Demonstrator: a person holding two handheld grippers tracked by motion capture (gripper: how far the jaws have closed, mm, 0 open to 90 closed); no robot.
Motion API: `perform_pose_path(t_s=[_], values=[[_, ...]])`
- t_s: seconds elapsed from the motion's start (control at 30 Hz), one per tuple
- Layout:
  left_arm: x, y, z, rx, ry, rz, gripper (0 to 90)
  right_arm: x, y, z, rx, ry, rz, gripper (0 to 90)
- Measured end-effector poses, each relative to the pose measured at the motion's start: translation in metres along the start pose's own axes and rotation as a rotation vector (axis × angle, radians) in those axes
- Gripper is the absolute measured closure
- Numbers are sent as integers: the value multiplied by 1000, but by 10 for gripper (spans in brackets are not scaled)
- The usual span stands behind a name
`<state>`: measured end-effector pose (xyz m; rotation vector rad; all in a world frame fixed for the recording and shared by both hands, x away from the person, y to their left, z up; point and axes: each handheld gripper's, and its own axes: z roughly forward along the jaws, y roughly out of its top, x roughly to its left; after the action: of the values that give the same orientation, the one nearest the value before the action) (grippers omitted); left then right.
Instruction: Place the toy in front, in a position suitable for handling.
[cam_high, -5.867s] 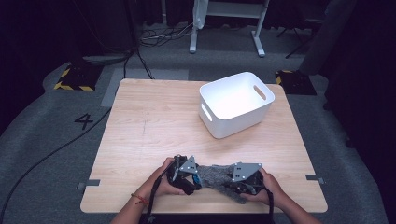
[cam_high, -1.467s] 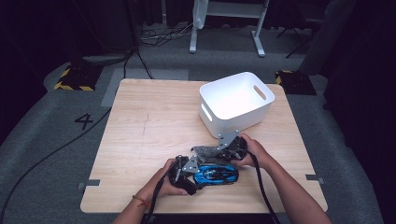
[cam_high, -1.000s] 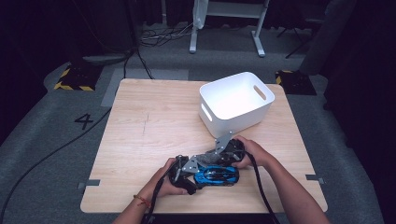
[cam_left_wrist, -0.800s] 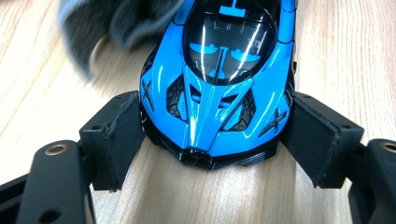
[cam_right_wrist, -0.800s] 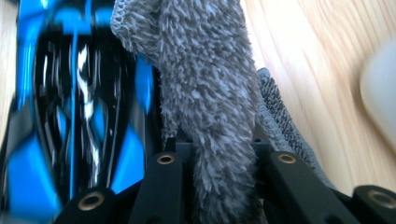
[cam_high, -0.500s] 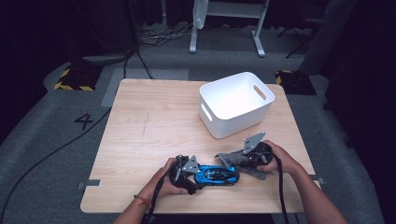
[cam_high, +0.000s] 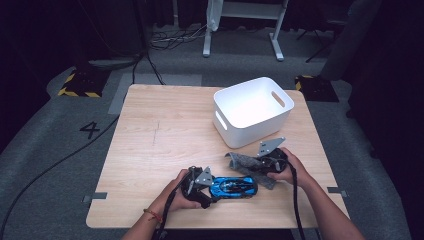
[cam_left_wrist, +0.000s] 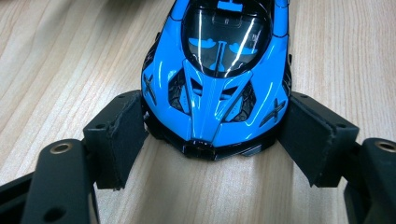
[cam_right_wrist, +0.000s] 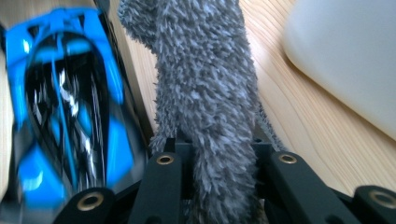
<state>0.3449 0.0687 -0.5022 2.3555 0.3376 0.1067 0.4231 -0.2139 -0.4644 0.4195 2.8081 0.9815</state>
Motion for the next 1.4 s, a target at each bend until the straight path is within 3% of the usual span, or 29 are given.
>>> perform_pose_path(t_s=[0.13,0.23,0.5,0.67,0.8,0.97,1.2,1.23,1.4], values=[[0,0,0,0,0,0,252,0,4,16,39,20,16,735],[0,0,0,0,1,1,253,-2,0,16,36,45,41,736],[-1,0,0,-4,3,-9,253,-4,-20,-4,72,73,74,732],[-1,0,0,-4,3,-8,253,-1,-46,-21,51,75,119,732],[-1,0,0,-4,3,-10,253,13,-61,-33,33,62,132,734],[-2,0,0,-2,5,-13,252,43,-63,-37,45,87,84,736],[-2,0,0,-2,5,-13,252,67,-61,-34,32,180,61,740],[-2,0,0,-2,5,-12,252,69,-61,-33,29,209,44,740],[-2,0,0,-2,5,-12,252,77,-61,-35,33,247,14,743]])
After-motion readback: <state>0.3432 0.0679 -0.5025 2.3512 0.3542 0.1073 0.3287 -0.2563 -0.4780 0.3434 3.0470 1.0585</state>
